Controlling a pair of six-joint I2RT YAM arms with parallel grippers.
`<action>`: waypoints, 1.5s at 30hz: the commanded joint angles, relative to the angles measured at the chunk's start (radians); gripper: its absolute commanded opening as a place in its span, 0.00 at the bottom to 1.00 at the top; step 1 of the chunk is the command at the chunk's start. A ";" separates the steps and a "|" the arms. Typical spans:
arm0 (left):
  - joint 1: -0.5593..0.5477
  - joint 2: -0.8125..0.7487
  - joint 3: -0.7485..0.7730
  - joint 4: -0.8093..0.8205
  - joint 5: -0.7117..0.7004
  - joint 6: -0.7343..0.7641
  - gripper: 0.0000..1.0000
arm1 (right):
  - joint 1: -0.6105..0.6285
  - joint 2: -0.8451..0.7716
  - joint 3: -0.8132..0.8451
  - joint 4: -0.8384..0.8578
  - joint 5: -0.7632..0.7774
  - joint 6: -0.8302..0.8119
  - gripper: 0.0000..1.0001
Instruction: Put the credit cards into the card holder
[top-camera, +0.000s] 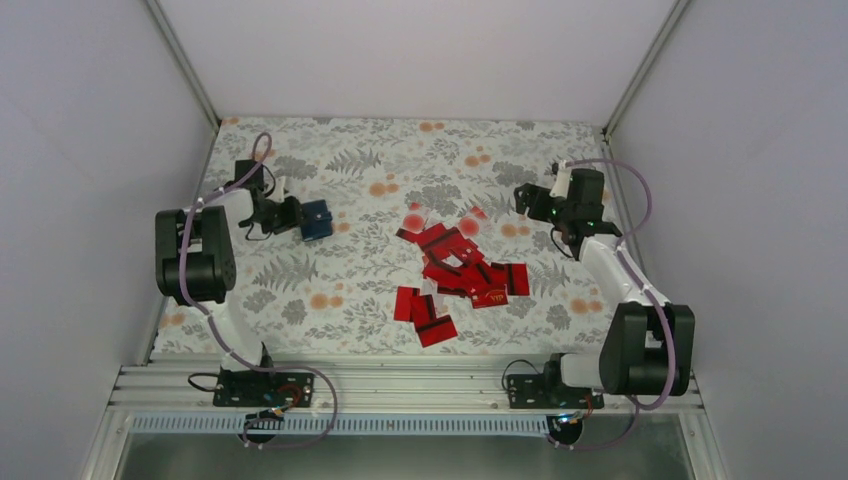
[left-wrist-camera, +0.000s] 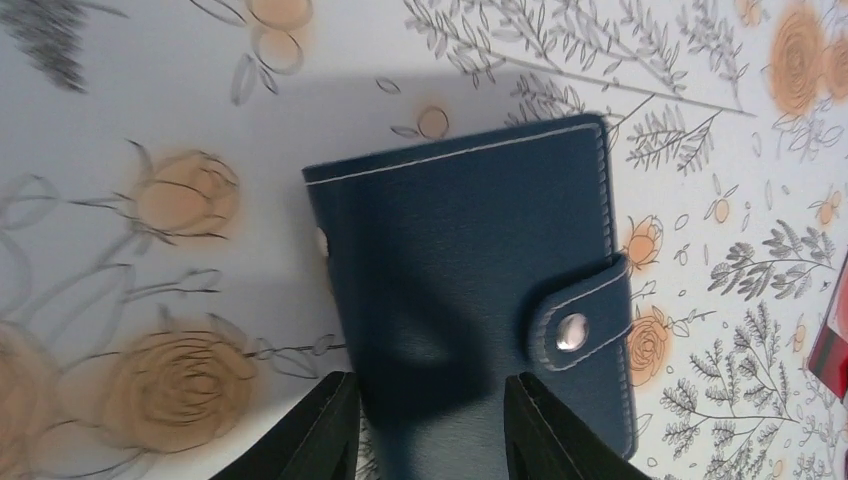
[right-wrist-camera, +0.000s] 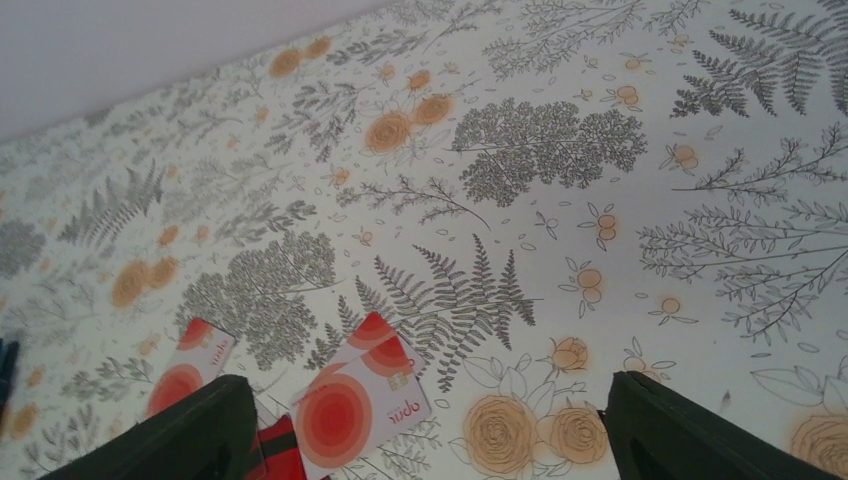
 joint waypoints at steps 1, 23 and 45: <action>-0.040 0.043 -0.007 -0.010 -0.032 -0.032 0.36 | 0.011 0.040 0.060 -0.032 0.002 0.010 0.86; -0.149 -0.076 -0.015 0.090 0.033 -0.100 0.02 | 0.080 0.075 0.179 -0.054 -0.248 -0.005 0.71; -0.365 -0.301 0.072 0.258 0.376 -0.188 0.02 | 0.302 0.414 0.479 -0.142 -0.899 -0.009 0.78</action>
